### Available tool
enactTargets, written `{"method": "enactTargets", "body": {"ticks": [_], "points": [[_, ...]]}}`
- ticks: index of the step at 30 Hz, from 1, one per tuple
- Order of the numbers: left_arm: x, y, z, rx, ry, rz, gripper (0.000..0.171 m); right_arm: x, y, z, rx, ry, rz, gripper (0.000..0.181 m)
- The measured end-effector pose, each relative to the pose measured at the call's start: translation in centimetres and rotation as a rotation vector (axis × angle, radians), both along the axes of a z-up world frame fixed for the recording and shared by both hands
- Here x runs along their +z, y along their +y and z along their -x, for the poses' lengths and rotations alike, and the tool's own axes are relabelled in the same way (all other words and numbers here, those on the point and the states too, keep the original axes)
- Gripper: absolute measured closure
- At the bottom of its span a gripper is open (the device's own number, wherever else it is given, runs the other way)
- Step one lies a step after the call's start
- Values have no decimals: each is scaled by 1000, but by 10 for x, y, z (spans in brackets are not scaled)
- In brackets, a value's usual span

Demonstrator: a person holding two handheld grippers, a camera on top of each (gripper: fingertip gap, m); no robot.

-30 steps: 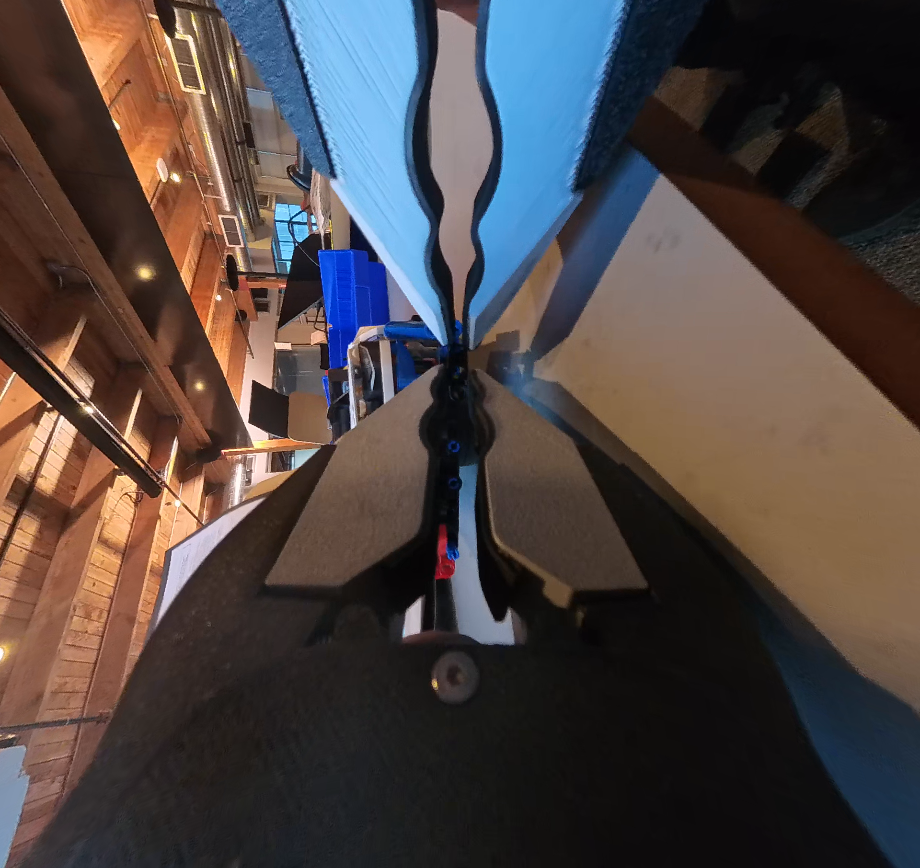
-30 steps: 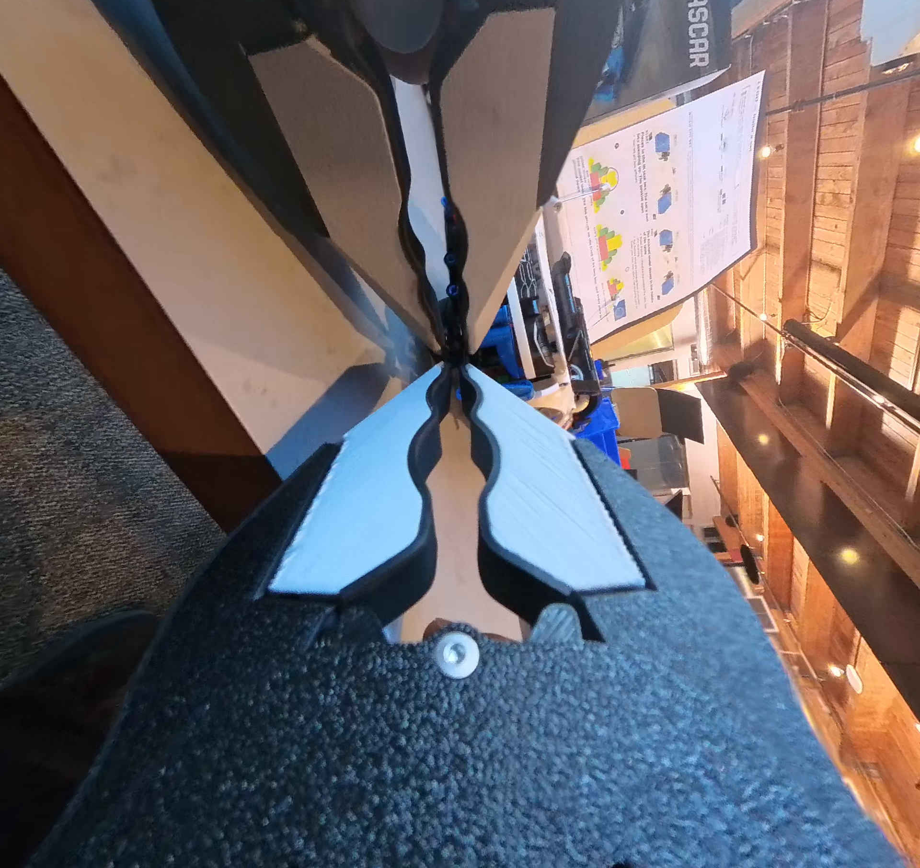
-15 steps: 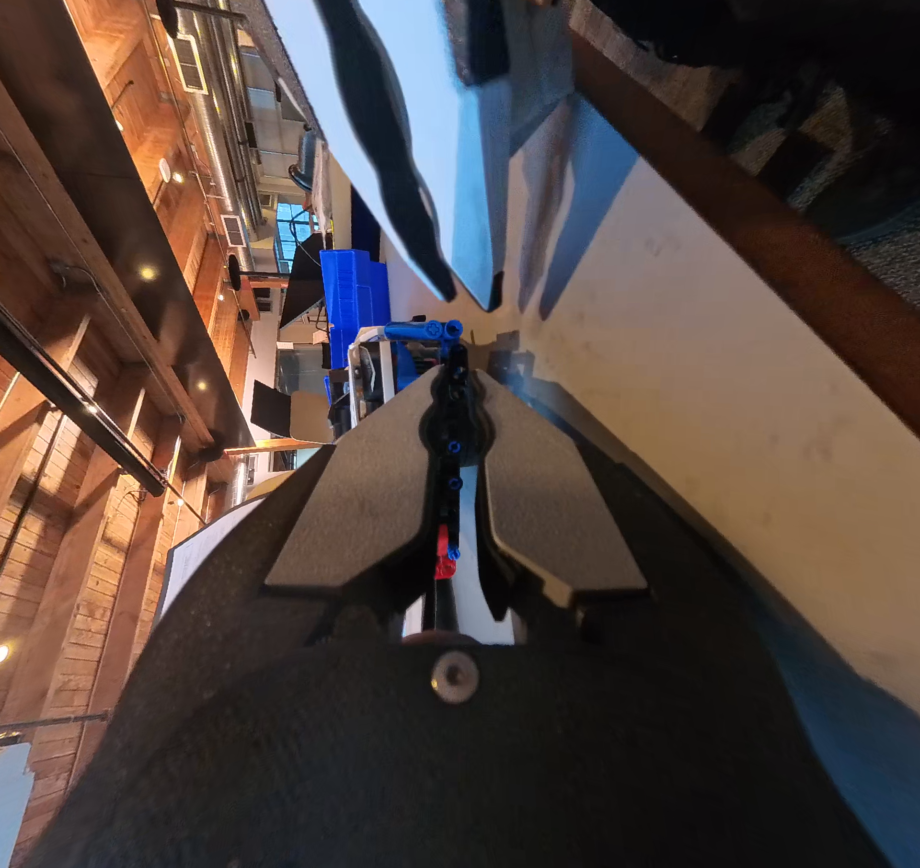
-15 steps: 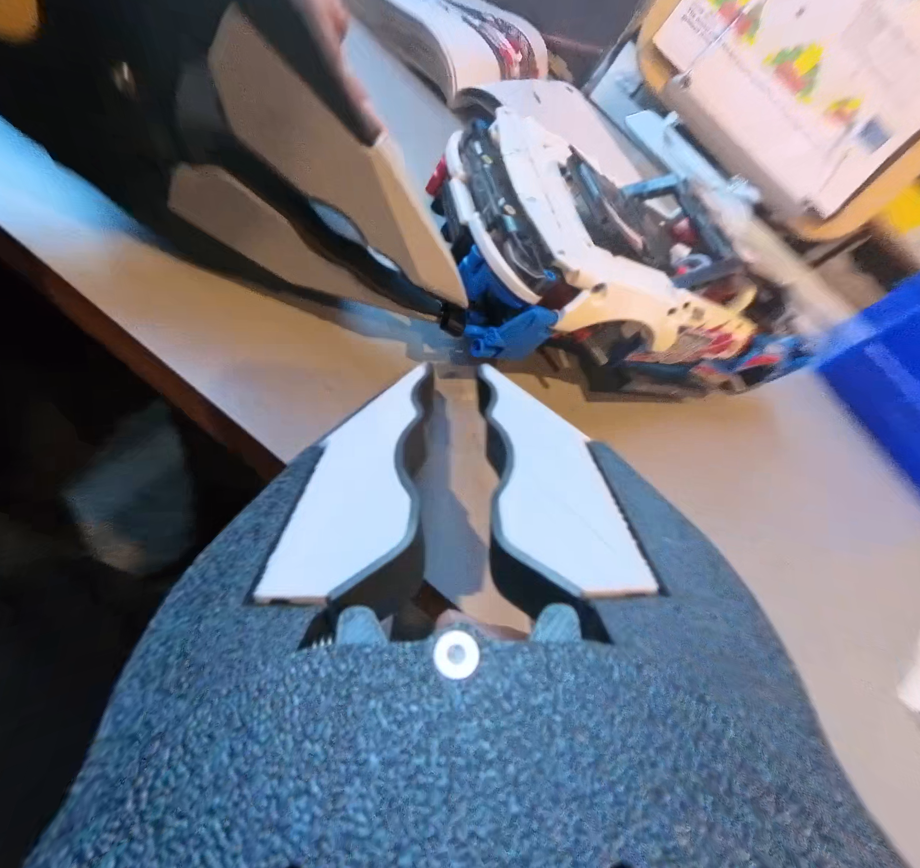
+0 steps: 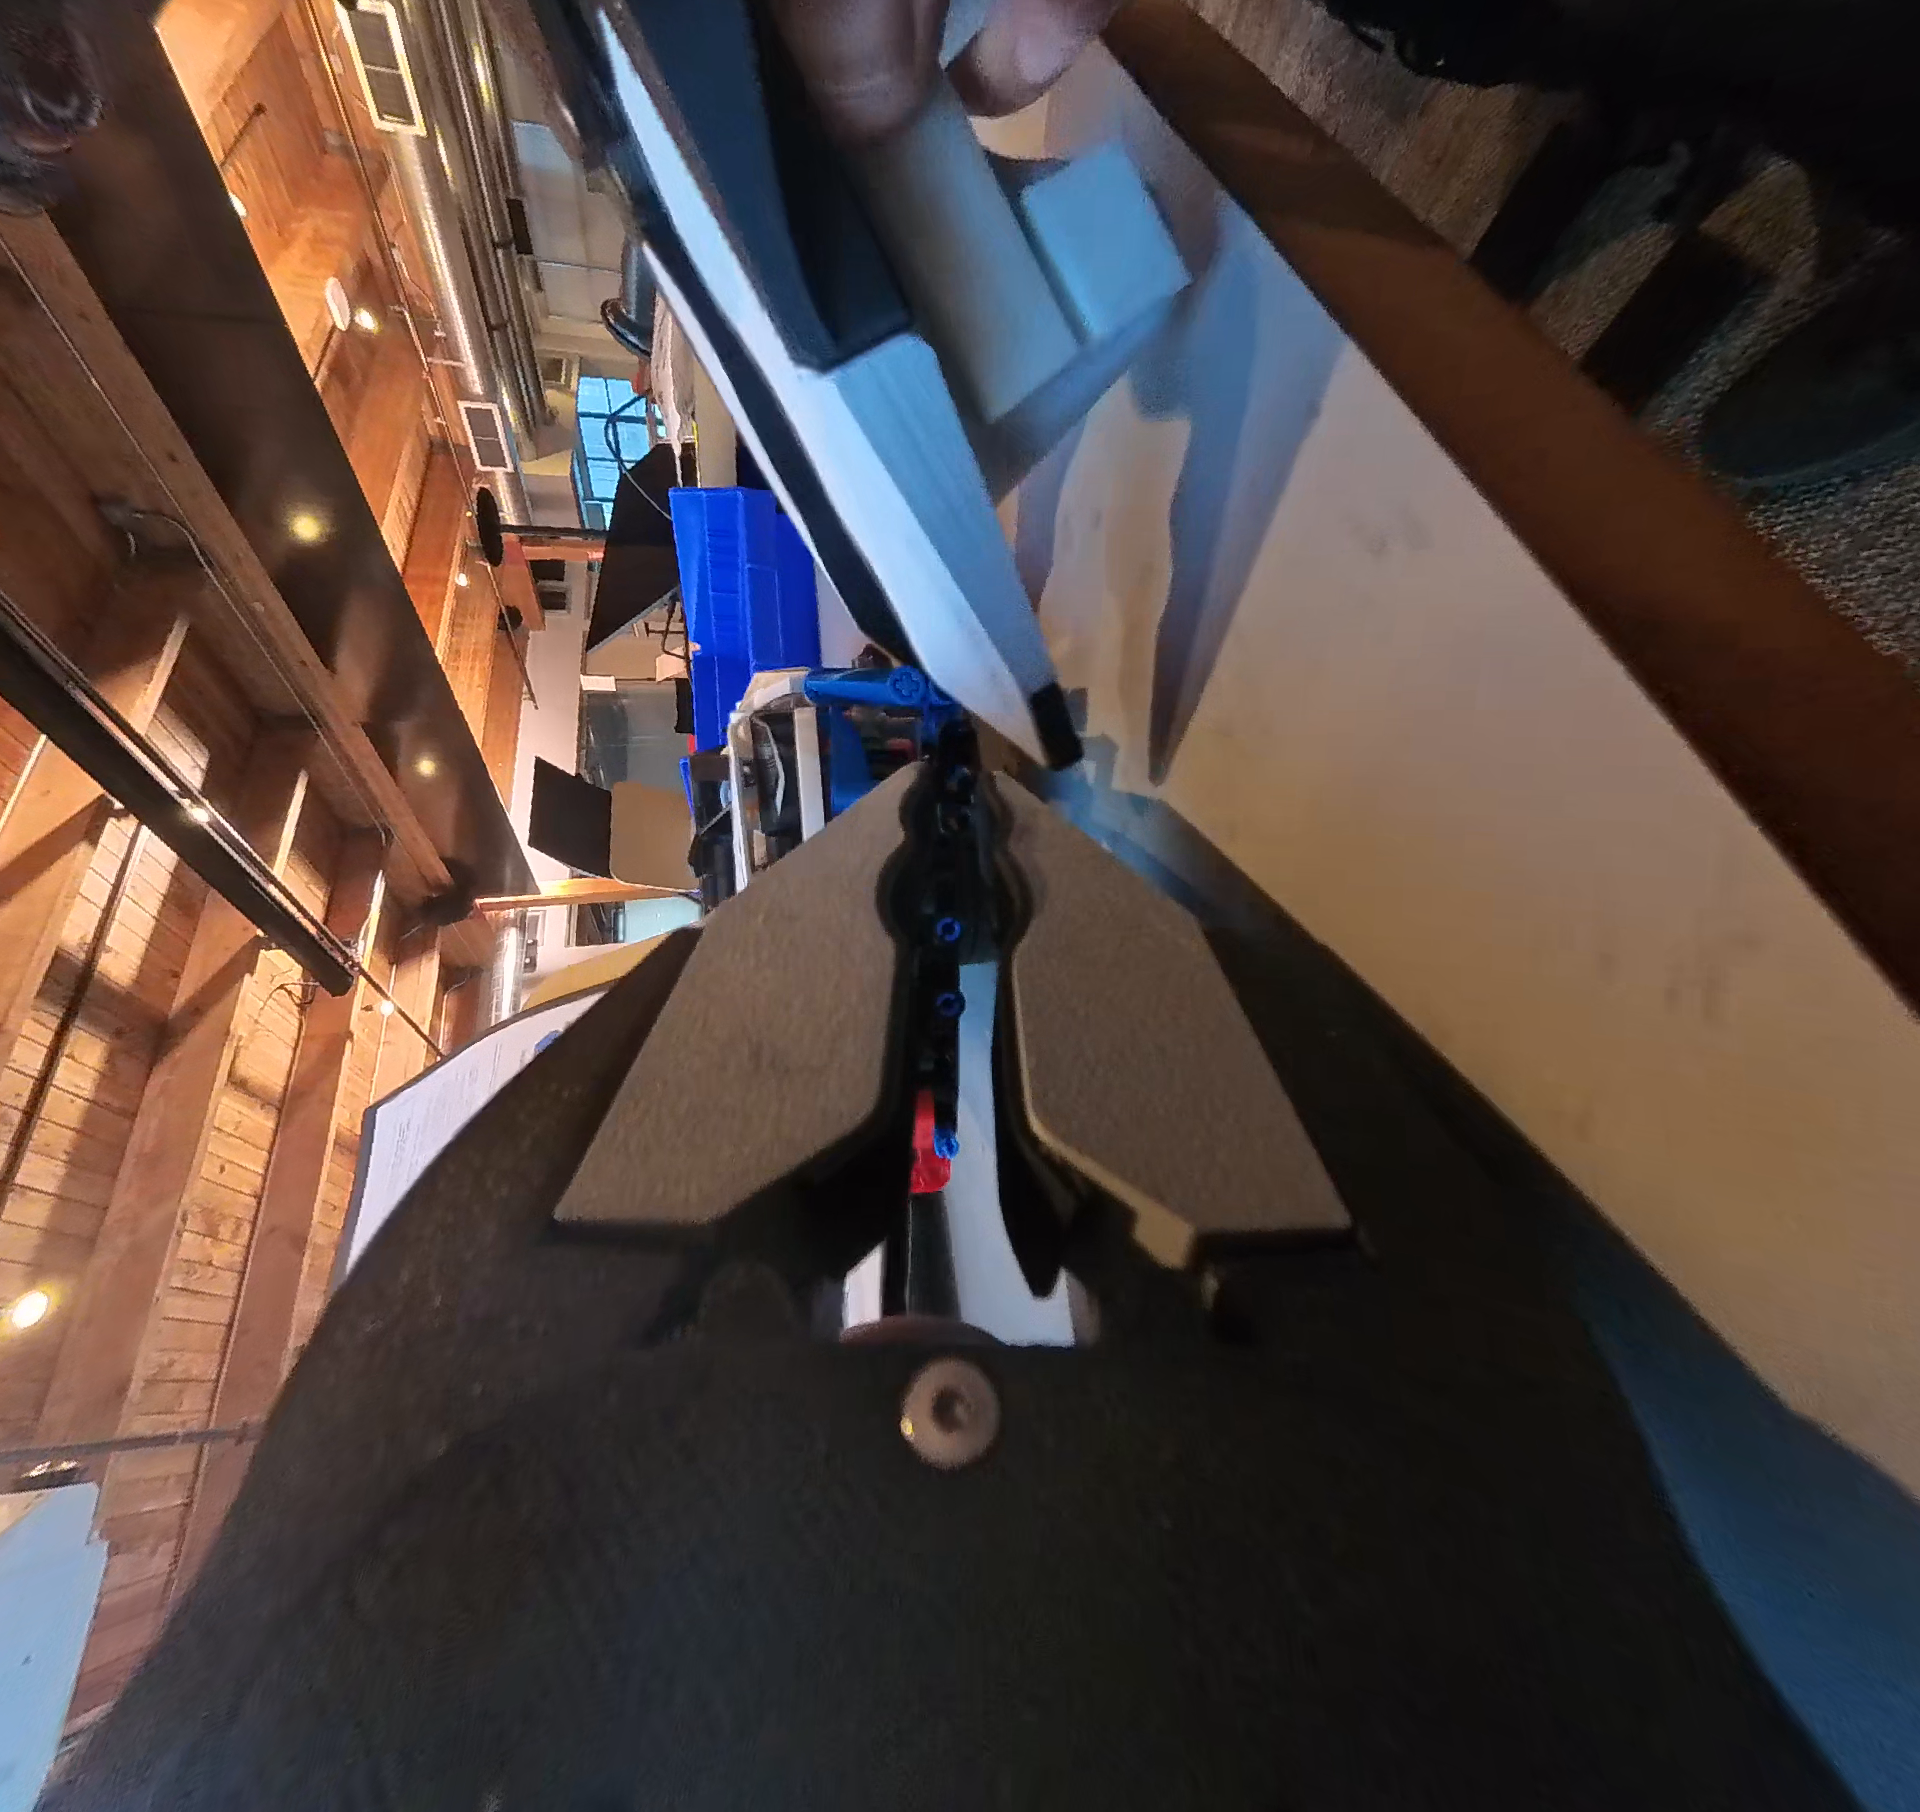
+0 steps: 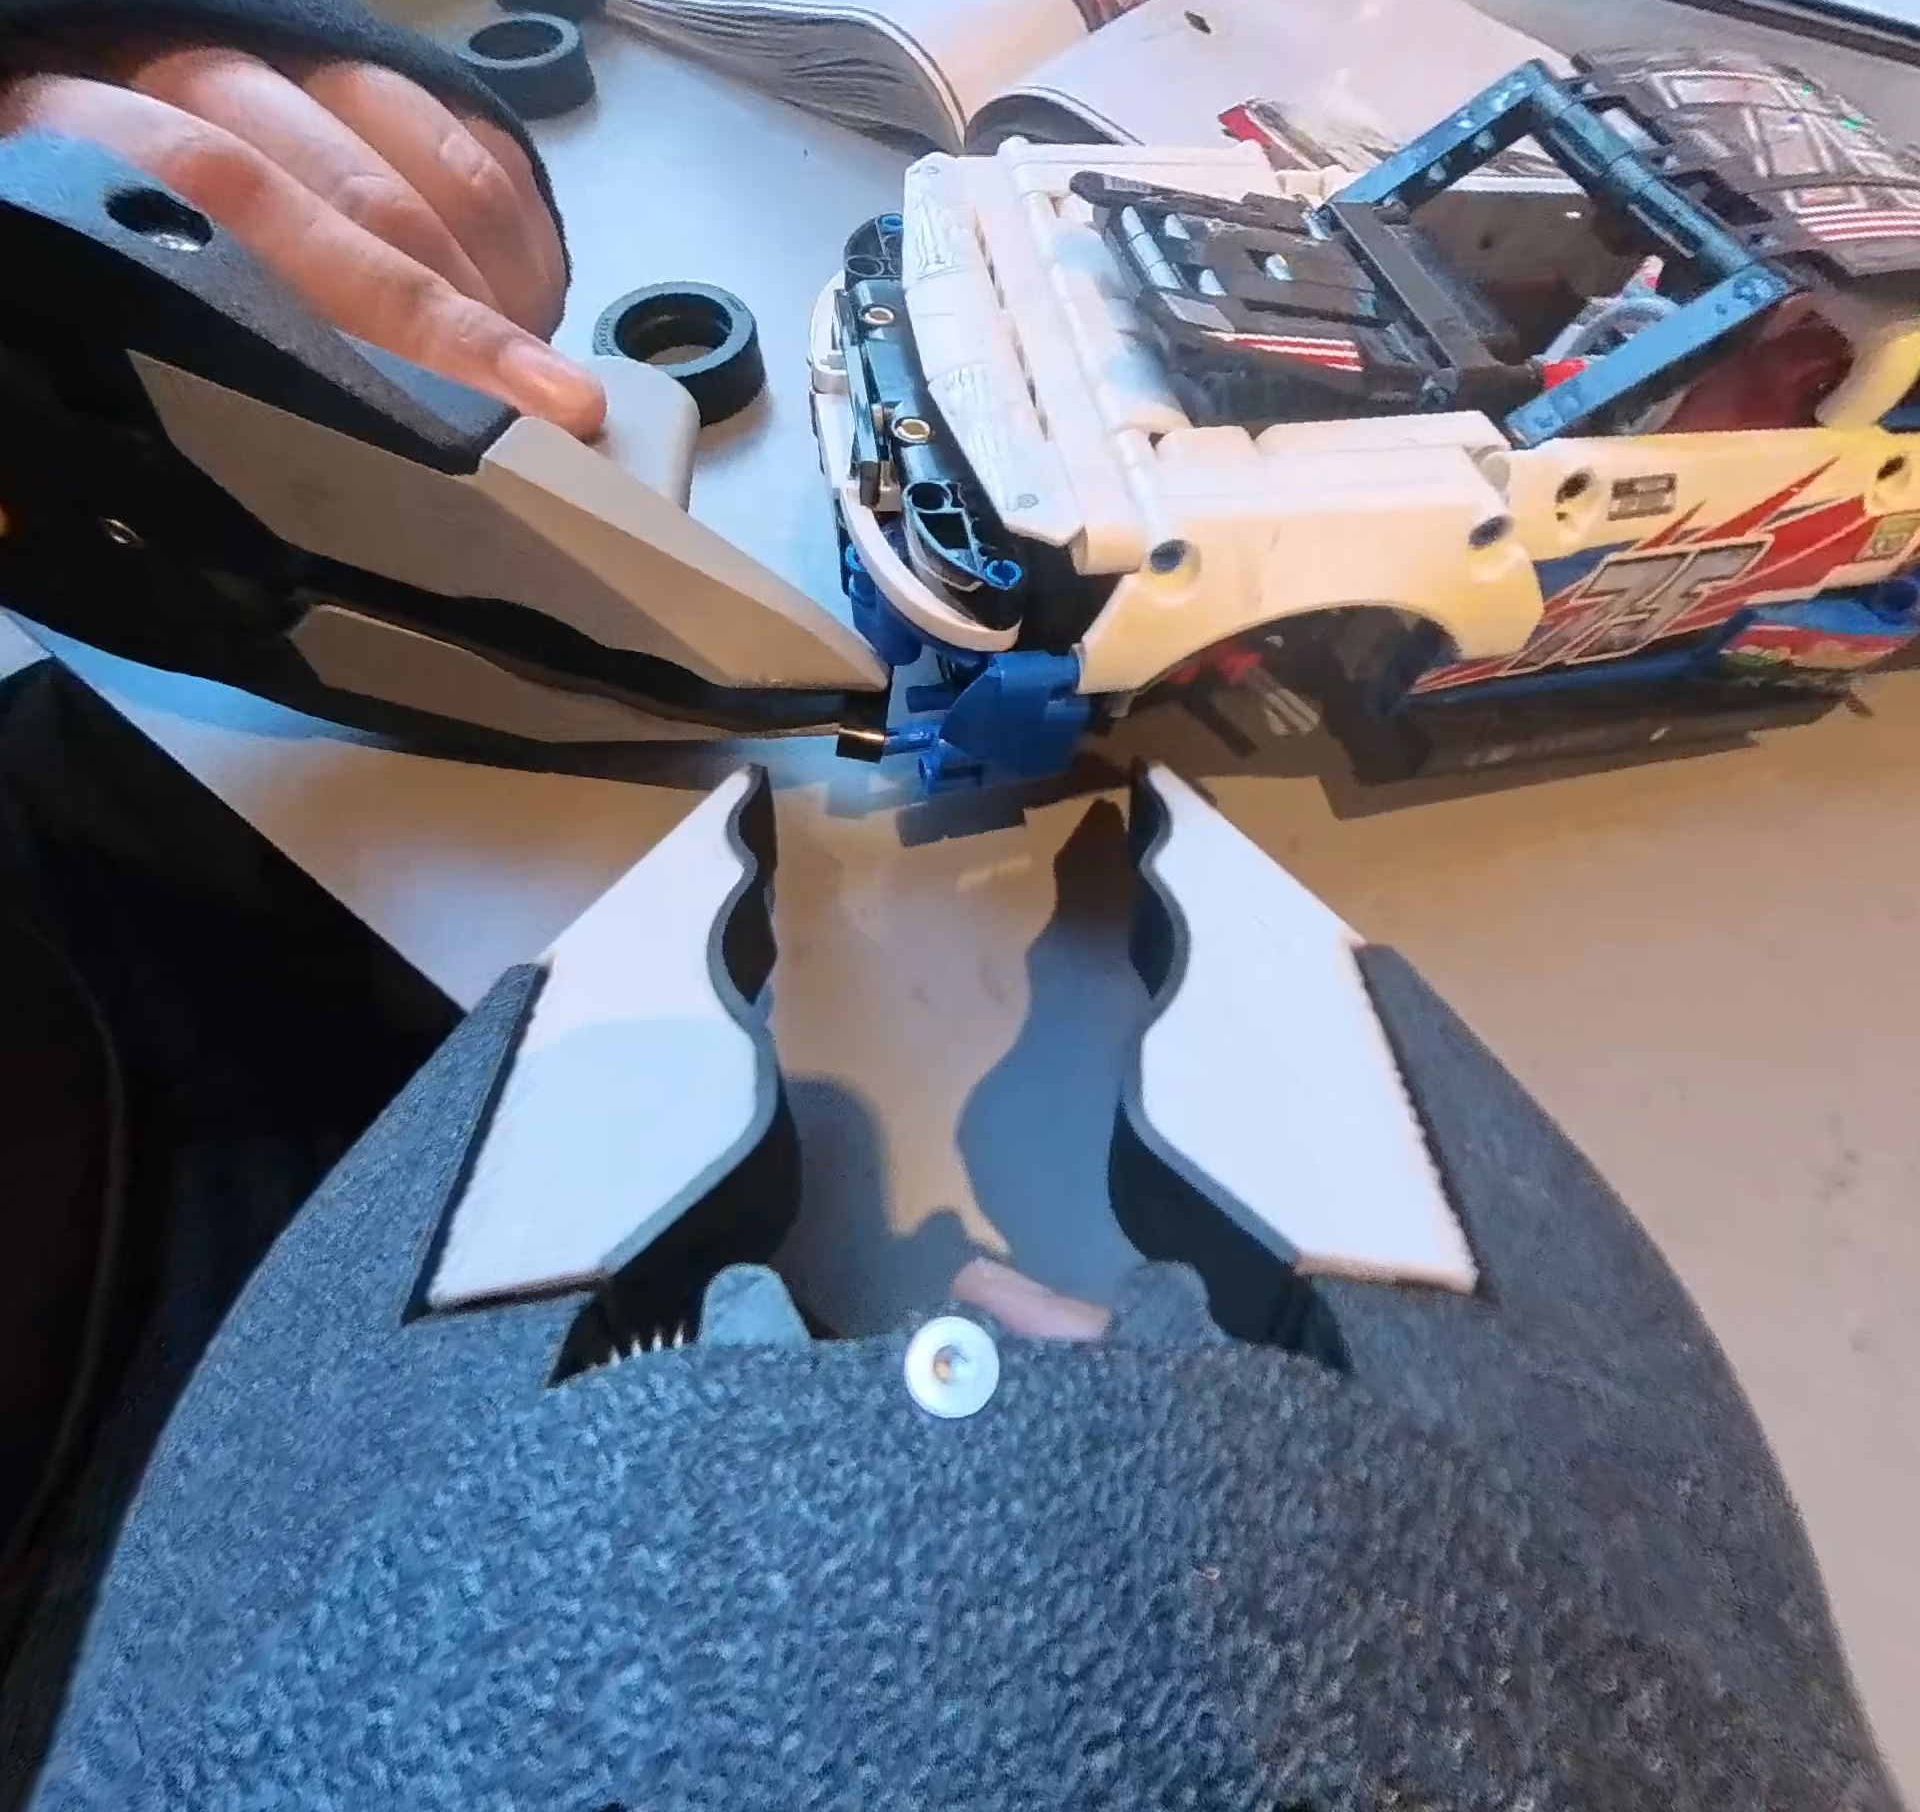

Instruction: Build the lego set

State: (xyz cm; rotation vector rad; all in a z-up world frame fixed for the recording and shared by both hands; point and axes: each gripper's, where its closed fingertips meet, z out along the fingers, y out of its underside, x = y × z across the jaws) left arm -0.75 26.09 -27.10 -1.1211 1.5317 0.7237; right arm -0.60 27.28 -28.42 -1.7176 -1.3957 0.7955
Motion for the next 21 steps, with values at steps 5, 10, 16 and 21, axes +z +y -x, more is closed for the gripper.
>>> {"method": "enactTargets", "body": {"ticks": [5, 10, 16, 21], "points": [[0, 0, 0, 12, 9, -11, 167, 6, -3, 3, 43, 20, 21, 117], [-1, 0, 0, 19, 13, -16, 167, 7, 0, 4, 68, 14, -10, 125], [-1, 0, 1, 20, 8, -16, 167, 7, 0, 5, 96, 36, 37, 137], [-1, -1, 0, 7, -1, -12, 167, 6, -1, 4, 107, 42, 64, 138]]}}
